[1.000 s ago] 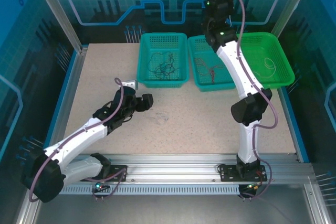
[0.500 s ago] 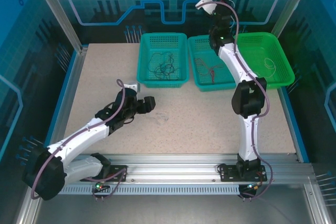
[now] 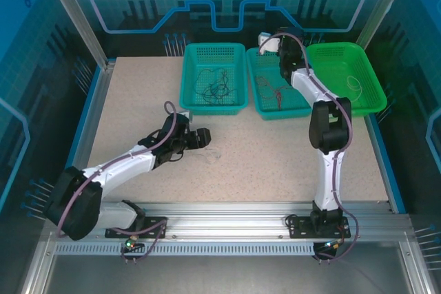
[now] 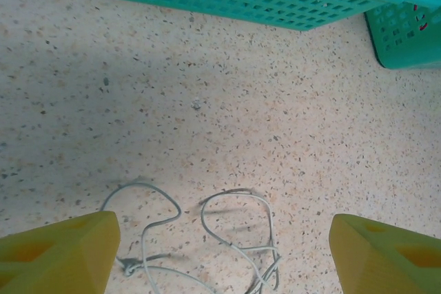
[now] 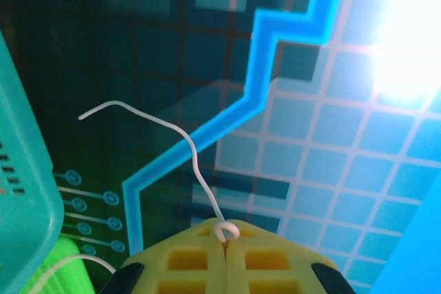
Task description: Untangle the cables
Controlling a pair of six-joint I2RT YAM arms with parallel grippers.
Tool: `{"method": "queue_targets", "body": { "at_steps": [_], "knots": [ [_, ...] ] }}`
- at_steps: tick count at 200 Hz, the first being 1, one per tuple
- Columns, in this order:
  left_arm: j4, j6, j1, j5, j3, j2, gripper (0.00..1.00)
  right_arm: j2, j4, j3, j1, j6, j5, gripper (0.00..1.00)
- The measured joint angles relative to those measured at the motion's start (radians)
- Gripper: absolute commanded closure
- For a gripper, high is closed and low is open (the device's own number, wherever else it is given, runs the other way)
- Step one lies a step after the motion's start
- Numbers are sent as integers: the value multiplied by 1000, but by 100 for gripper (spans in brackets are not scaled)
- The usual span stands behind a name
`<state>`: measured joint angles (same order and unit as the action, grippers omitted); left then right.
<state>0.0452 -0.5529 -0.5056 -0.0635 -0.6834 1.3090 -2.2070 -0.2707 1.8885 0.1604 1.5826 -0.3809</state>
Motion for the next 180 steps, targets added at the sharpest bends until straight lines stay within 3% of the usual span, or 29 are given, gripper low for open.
{"method": "queue_targets", "body": {
  "at_steps": [68,92,119,128,144,148,151,154,180],
  "knots": [
    [-61,-44,0,42,0,63,19,62,-83,-127,-232,-90,-135,100],
    [-88,-51,0,49,0,87,19,83,-79,-204,-299,-203,-173,99],
    [-101,-51,0,62,0,111,19,64,41,-199,-288,-401,-207,97],
    [-104,-51,0,62,0,111,19,42,97,-174,-277,-475,-221,90],
    [-103,-50,0,61,0,105,19,-14,201,-108,-264,-635,-253,49],
    [-103,-48,0,61,0,101,19,-29,229,-91,-263,-666,-260,32],
    [-103,-47,0,61,0,98,19,-39,253,-77,-263,-702,-265,12],
    [-103,-46,0,61,0,93,18,-52,291,-55,-263,-737,-270,2],
    [-101,-30,0,60,0,55,18,-103,557,95,-290,-1038,-261,3]
  ]
}}
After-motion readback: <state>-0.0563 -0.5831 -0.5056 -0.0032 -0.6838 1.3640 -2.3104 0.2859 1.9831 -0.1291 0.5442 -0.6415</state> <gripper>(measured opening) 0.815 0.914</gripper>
